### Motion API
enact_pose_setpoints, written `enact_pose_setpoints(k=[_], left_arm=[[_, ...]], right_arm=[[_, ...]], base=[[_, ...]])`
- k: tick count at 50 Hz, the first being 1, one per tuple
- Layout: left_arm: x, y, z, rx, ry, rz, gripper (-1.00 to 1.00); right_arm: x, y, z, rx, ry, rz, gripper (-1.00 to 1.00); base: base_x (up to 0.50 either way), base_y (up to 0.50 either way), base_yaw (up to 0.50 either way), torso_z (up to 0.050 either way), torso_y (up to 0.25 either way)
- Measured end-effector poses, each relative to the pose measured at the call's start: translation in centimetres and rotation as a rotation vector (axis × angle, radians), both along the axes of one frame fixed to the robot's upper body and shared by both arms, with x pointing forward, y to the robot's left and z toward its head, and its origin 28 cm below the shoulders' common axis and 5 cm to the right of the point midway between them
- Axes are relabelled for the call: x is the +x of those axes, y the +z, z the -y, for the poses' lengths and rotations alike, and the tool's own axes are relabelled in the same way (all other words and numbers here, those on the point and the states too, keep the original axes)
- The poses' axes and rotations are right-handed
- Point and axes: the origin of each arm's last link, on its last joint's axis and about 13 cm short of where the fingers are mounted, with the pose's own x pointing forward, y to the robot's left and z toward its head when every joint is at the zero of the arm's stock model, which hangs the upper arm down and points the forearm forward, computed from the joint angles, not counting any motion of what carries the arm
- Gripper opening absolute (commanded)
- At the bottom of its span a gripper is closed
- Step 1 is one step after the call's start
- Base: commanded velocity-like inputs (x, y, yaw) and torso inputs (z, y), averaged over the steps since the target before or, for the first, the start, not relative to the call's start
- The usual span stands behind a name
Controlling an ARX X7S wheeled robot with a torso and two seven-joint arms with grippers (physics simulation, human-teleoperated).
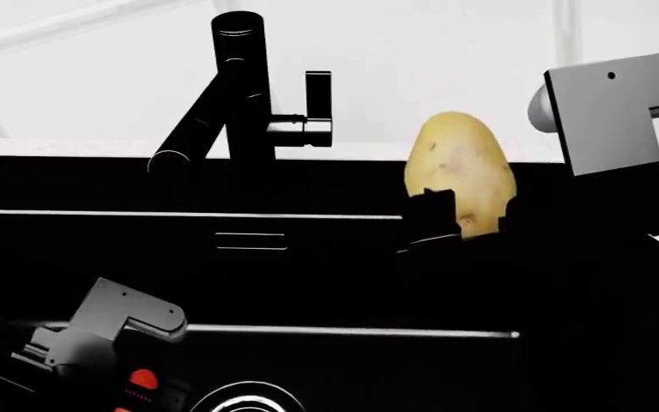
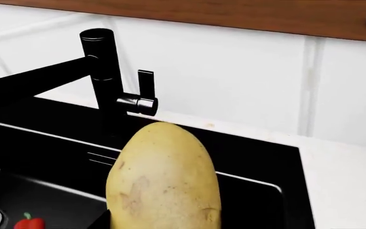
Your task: Pick the vegetables from the sink and place them on the cutting board.
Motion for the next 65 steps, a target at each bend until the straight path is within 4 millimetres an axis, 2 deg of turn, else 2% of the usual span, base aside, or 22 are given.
enact_pose_setpoints(k=[21,35,36,51,65], left_arm=[[2.1,-2.4,-0.1,0.026,0.031,-0.048,1.0],[1.9,-3.6,-0.1,0.054,0.033,-0.088,1.0],[1.8,-3.6,-0.1,0.054,0.032,-0.091,-1.0],[1.8,-3.0,-0.2,0.056,0.02,-0.071,-1.0],[0.6,2.3,-0.8,-0.032,0.036,0.049,-1.0]], right_arm=[[-0.2,-0.5,0.1,-0.001,-0.004,-0.018,-1.0],[-0.2,-0.7,0.2,0.002,-0.003,-0.026,-1.0],[-0.2,-0.8,0.2,0.002,-0.003,-0.027,-1.0],[-0.3,-1.2,0.3,0.012,-0.005,-0.03,-1.0],[-0.5,-0.9,0.5,0.025,-0.016,-0.017,-1.0]], base=[[0.0,0.0,0.0,0.0,0.0],[0.0,0.0,0.0,0.0,0.0],[0.0,0.0,0.0,0.0,0.0],[0.0,0.0,0.0,0.0,0.0],[0.0,0.0,0.0,0.0,0.001]])
